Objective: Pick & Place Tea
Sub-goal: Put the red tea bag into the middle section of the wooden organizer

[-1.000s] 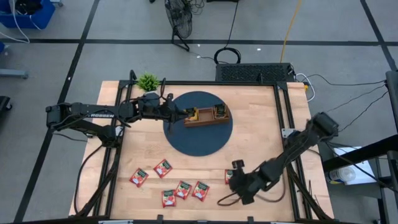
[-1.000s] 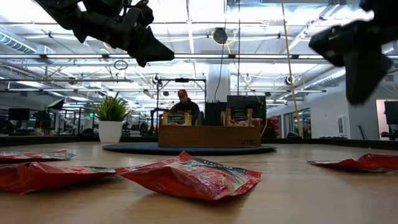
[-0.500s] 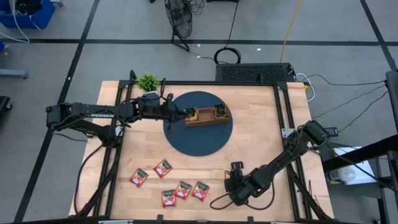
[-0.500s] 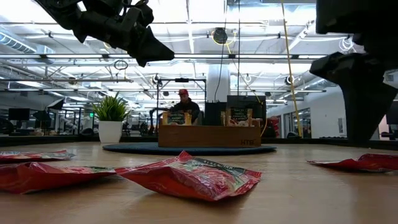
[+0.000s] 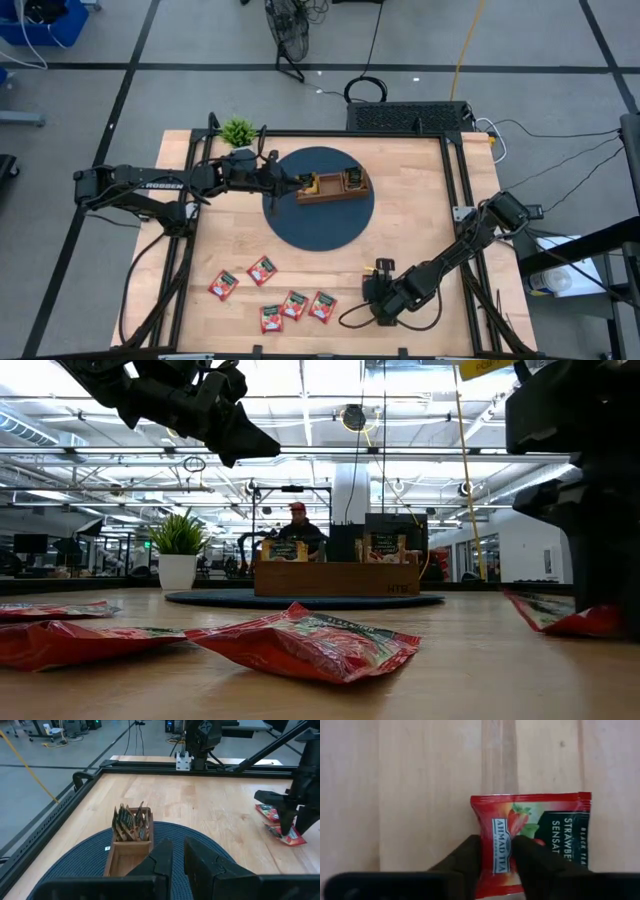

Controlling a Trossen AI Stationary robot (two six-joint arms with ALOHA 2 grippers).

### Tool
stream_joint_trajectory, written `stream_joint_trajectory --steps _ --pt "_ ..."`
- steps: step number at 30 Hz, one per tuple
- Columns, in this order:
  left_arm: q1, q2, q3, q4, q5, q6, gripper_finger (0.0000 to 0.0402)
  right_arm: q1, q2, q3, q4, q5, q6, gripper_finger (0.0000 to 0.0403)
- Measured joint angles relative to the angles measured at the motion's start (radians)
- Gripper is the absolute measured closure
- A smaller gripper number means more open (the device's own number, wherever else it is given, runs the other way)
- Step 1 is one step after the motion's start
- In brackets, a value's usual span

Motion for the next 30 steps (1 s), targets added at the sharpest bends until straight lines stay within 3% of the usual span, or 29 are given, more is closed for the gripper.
stream_joint_trajectory --steps 4,10,13,17,20,22,26,30 --pt "0.000 0.000 0.000 0.000 0.000 0.000 0.0350 0.008 0.002 0.005 0.019 0.002 -0.025 0.0383" --pt "0.000 0.000 0.000 0.000 0.000 0.000 0.0350 0.047 0.008 0.034 0.012 0.188 -0.154 0.0395" --pt "0.000 0.000 0.000 0.000 0.000 0.000 0.0350 0.048 0.007 0.037 0.016 0.397 -0.272 0.0396" --pt "0.000 0.000 0.000 0.000 0.000 0.000 0.0350 0.016 0.007 0.030 0.040 0.786 -0.466 0.0398" --pt "0.000 0.000 0.000 0.000 0.000 0.000 0.0350 -0.031 0.007 -0.004 0.146 1.084 -0.632 0.0398" --pt "0.000 0.000 0.000 0.005 0.000 0.000 0.0350 -0.080 0.007 -0.031 0.252 1.187 -0.745 0.0398" --pt "0.000 0.000 -0.001 0.048 0.000 0.012 0.0350 -0.201 0.006 -0.104 0.465 1.193 -0.887 0.0398" --pt "0.000 0.007 -0.001 0.154 0.000 -0.020 0.0350 -0.325 0.006 -0.198 0.737 1.098 -1.091 0.0398"
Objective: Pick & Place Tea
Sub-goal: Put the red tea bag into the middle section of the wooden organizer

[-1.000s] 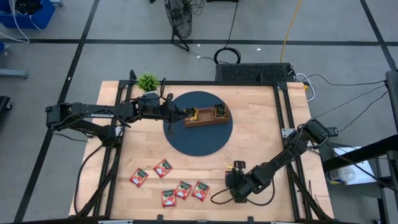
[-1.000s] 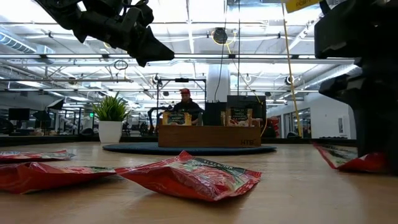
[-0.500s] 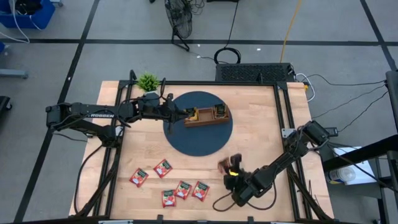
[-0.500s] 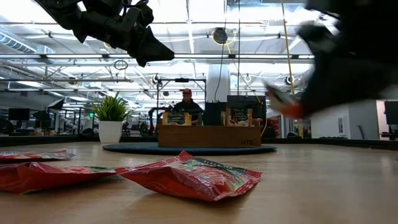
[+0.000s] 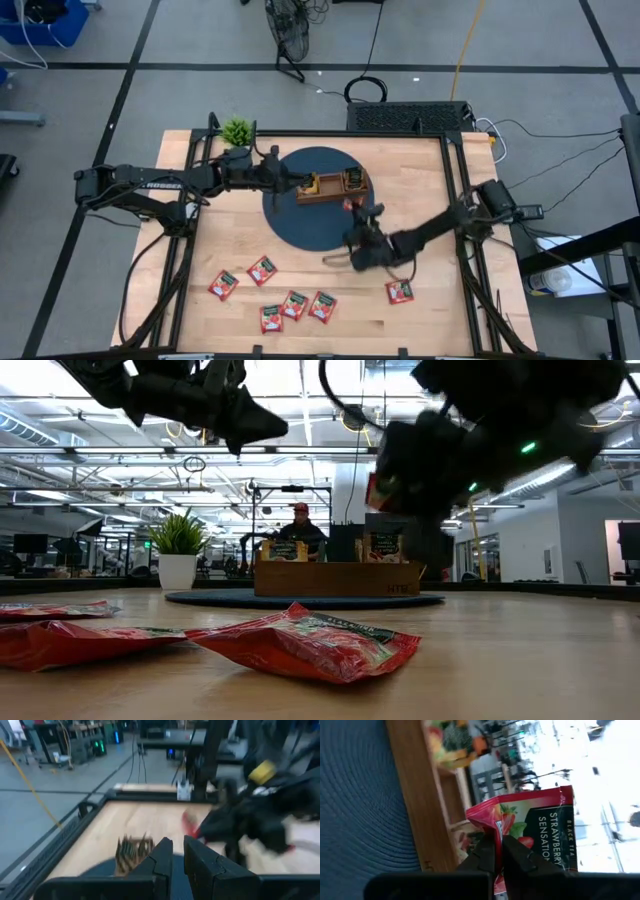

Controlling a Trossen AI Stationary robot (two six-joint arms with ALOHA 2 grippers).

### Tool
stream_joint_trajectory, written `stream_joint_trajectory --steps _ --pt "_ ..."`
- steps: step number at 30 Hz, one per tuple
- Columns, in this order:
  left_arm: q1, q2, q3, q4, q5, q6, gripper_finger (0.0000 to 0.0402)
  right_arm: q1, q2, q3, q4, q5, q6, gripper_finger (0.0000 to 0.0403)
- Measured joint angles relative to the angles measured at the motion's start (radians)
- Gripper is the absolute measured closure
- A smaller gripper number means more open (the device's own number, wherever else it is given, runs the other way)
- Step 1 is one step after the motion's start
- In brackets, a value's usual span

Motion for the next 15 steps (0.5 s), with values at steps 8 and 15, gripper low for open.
stream_joint_trajectory --steps 8,15 --pt "0.000 0.002 0.000 0.061 0.000 -0.111 0.0350 -0.167 0.000 -0.175 0.812 -0.580 -0.599 0.0398" --pt "-0.003 0.061 0.012 0.054 -0.137 -0.263 0.0349 -0.285 0.000 -0.170 0.911 -0.716 -0.728 0.0398"
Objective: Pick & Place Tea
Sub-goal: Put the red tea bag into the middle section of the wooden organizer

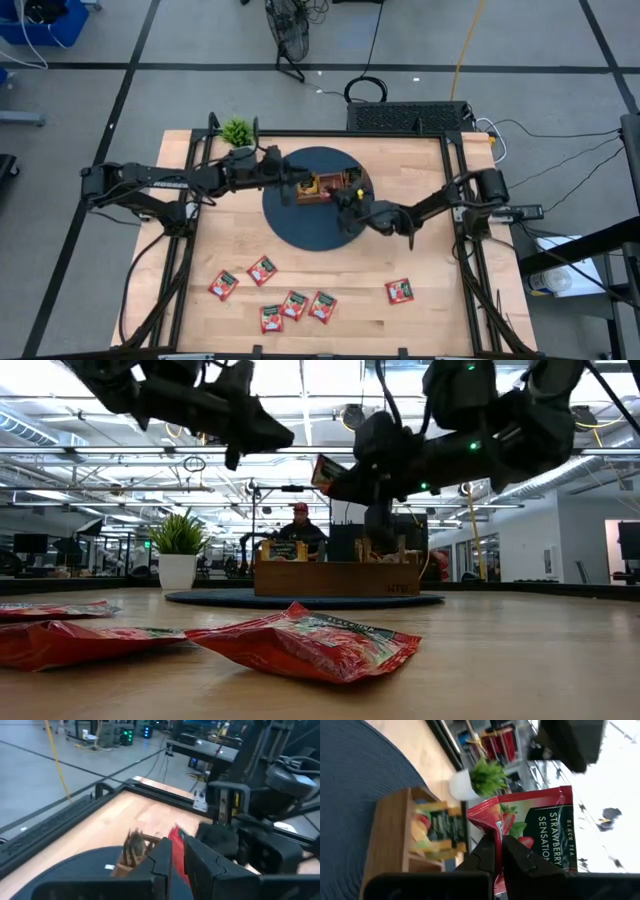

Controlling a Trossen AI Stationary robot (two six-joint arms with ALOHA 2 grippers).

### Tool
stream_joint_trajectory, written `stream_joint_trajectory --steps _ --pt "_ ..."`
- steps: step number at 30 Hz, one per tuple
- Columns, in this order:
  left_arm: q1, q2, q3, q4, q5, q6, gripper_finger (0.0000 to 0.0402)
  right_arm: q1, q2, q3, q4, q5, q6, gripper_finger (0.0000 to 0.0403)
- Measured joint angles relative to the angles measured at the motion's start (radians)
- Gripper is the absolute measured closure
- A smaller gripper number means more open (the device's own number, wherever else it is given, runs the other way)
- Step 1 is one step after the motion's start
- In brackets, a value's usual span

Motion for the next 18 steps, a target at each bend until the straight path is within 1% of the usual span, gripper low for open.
stream_joint_trajectory --steps 2,4,6,9,12,15,18 --pt "0.001 0.030 0.024 -0.005 -0.005 0.000 0.0340 -0.025 0.000 0.006 -0.018 -0.028 0.021 0.0398" --pt "0.000 0.066 0.051 -0.018 -0.005 0.002 0.0321 -0.045 0.000 0.010 -0.020 -0.042 0.028 0.0398" --pt "-0.005 0.103 0.087 -0.032 0.005 0.023 0.0293 -0.055 0.000 0.010 -0.008 -0.043 0.028 0.0398" --pt "-0.008 0.141 0.146 -0.111 0.009 0.061 0.0250 -0.065 0.000 0.014 -0.002 -0.047 0.030 0.0398" --pt "-0.009 0.181 0.196 -0.171 0.010 0.073 0.0216 -0.071 0.000 0.014 -0.006 -0.047 0.030 0.0398" --pt "-0.008 0.212 0.234 -0.197 -0.001 0.074 0.0197 -0.071 0.000 0.014 -0.007 -0.047 0.029 0.0398" --pt "-0.008 0.216 0.244 -0.210 -0.034 0.081 0.0194 -0.070 0.000 0.014 -0.006 -0.047 0.028 0.0398"
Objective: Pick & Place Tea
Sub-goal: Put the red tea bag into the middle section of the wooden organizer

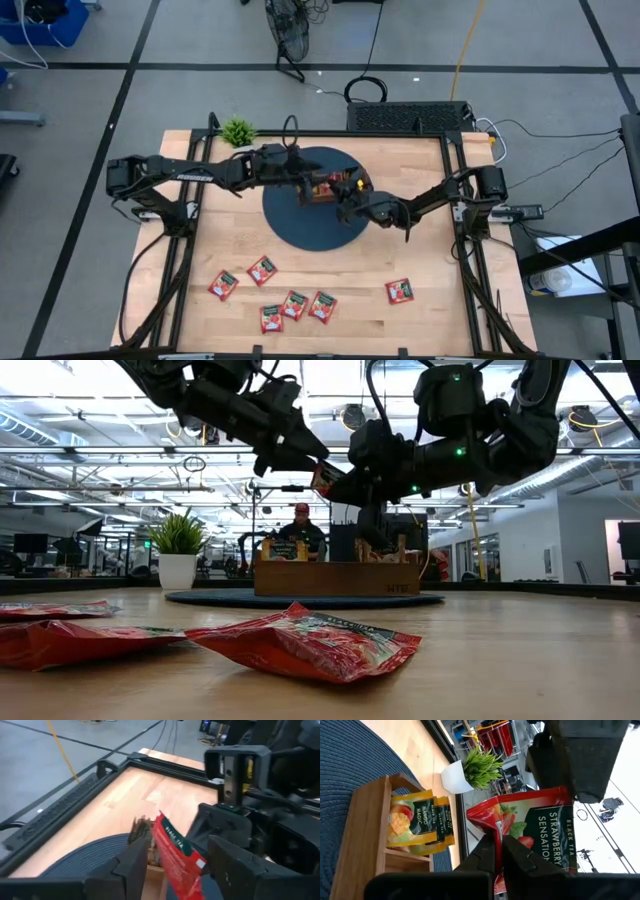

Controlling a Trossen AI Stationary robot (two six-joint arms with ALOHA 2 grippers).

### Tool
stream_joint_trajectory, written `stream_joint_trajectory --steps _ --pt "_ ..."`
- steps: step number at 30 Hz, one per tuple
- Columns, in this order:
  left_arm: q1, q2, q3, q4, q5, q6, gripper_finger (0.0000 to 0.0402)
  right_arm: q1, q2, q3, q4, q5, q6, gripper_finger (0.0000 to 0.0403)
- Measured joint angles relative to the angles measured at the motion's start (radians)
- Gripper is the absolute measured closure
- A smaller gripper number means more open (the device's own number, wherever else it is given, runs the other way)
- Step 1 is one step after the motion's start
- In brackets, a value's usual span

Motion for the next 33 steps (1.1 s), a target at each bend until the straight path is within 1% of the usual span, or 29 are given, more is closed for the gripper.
stream_joint_trajectory --steps 4,11,18,22,26,27,29,31,33 --pt "0.000 0.000 0.002 -0.030 -0.045 0.022 0.0203 0.000 0.000 0.000 0.007 0.002 0.000 0.0398" --pt "0.000 0.000 0.002 -0.050 -0.047 0.023 0.0233 0.000 0.000 0.001 0.051 -0.017 -0.001 0.0398" --pt "0.011 0.000 0.002 0.007 -0.047 0.025 0.0264 0.001 0.000 0.002 0.034 -0.022 0.022 0.0398" --pt "0.026 0.000 0.002 -0.007 -0.032 0.021 0.0304 0.001 0.000 0.002 0.028 -0.021 0.023 0.0398" --pt "0.041 0.021 0.001 -0.006 0.026 0.019 0.0376 0.002 0.000 0.002 0.025 -0.022 0.018 0.0398" --pt "0.044 0.023 0.001 -0.008 0.038 0.020 0.0388 0.003 0.000 0.002 0.024 -0.023 0.018 0.0398" --pt "0.046 0.042 0.003 0.014 0.040 0.019 0.0392 0.003 0.000 0.002 0.028 -0.019 0.018 0.0398" --pt "0.048 0.046 0.002 -0.003 0.039 0.029 0.0392 0.006 0.001 0.000 0.016 -0.018 0.018 0.0398" --pt "0.048 0.046 0.001 0.000 0.039 0.078 0.0397 0.012 0.001 0.000 0.020 -0.013 0.018 0.0398"
